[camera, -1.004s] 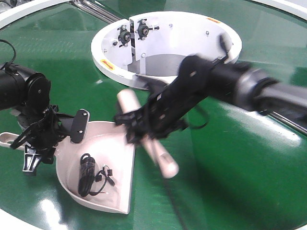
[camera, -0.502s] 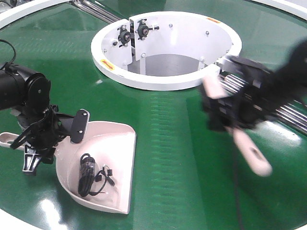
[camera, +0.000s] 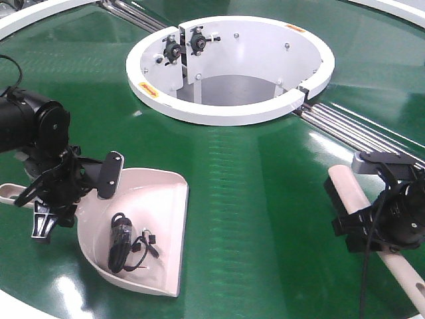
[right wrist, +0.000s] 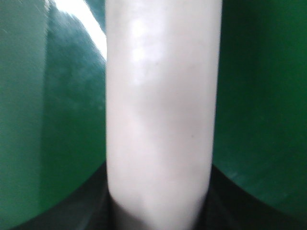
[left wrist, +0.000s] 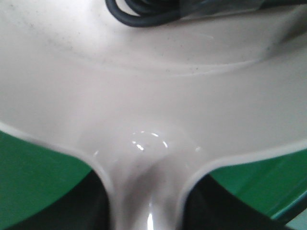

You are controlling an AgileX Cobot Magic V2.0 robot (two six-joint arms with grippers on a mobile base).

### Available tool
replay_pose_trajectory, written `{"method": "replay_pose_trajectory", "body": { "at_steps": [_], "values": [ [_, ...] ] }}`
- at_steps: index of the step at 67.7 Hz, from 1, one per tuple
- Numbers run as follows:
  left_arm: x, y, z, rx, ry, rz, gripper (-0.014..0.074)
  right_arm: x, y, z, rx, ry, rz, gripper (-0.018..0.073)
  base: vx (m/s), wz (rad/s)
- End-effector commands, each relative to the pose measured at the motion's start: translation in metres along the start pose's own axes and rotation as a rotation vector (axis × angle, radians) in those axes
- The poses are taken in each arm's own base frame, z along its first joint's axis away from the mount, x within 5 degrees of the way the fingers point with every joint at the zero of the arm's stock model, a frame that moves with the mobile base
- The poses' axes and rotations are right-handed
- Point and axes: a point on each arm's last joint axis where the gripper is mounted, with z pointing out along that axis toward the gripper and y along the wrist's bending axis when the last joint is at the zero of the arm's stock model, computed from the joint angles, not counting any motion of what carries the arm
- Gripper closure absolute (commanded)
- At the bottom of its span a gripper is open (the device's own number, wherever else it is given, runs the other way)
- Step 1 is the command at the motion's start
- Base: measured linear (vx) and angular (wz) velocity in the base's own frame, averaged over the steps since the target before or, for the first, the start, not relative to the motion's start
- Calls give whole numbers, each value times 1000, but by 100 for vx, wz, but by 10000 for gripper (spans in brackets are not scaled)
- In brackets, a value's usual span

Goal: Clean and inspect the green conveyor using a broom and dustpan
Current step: 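Carry the brush back and lower it onto the belt with the right gripper, then lower the dustpan, open both grippers and withdraw them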

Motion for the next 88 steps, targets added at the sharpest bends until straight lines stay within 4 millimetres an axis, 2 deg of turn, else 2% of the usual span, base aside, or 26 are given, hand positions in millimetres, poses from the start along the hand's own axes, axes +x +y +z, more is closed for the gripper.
{"method": "replay_pose_trajectory", "body": {
  "at_steps": [1, 9, 26, 44, 56, 74, 88],
  "values": [
    [0, 3, -21, -79, -28, -24, 604, -7, 0, -13, 10, -89, -10, 561, 0, 0],
    [0, 3, -21, -79, -28, -24, 604, -7, -1, -7, 15, -56, -18, 559, 0, 0],
    [0, 3, -21, -79, -28, -24, 604, -9, -5, 19, 18, 62, -12, 554, 0, 0],
    [0, 3, -21, -78, -32, -26, 604, -11, -10, 34, 46, 107, -29, 520, 0, 0],
    [-2, 2, -21, -66, -52, -37, 604, -11, -10, 37, 41, 118, -19, 420, 0, 0],
    [-2, 3, -21, -78, -58, -40, 596, -10, -10, 37, 41, 121, -12, 183, 0, 0],
    [-3, 1, -21, -51, -74, -55, 515, -9, -10, 37, 39, 134, -11, 52, 0, 0]
  ]
}}
